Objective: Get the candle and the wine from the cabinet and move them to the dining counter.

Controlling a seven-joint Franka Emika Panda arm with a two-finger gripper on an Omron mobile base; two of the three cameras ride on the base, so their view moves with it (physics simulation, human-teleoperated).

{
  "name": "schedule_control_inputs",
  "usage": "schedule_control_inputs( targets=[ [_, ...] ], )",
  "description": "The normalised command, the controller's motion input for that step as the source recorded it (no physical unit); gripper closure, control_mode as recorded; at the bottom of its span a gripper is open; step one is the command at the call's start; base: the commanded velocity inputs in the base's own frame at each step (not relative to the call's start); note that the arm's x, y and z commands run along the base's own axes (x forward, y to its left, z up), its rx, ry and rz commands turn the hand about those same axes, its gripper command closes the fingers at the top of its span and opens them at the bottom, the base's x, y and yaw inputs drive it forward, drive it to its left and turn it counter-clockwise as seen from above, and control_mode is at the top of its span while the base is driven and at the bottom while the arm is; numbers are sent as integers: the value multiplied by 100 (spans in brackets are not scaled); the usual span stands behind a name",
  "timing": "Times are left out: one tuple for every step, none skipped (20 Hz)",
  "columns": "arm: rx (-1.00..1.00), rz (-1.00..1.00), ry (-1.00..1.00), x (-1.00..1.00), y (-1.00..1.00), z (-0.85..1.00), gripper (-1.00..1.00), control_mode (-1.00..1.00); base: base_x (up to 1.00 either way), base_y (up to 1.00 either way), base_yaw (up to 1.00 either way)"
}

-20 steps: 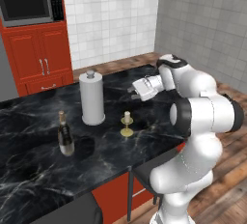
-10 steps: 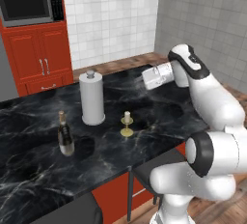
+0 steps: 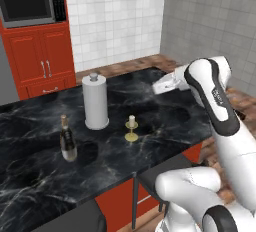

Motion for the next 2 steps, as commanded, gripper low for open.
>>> schedule_control_inputs(
  targets=[
    [-7, -33, 3, -100, -6, 27, -100, -100, 0, 0, 0],
    [-5, -31, 5, -100, -6, 27, -100, -100, 0, 0, 0]
  ],
)
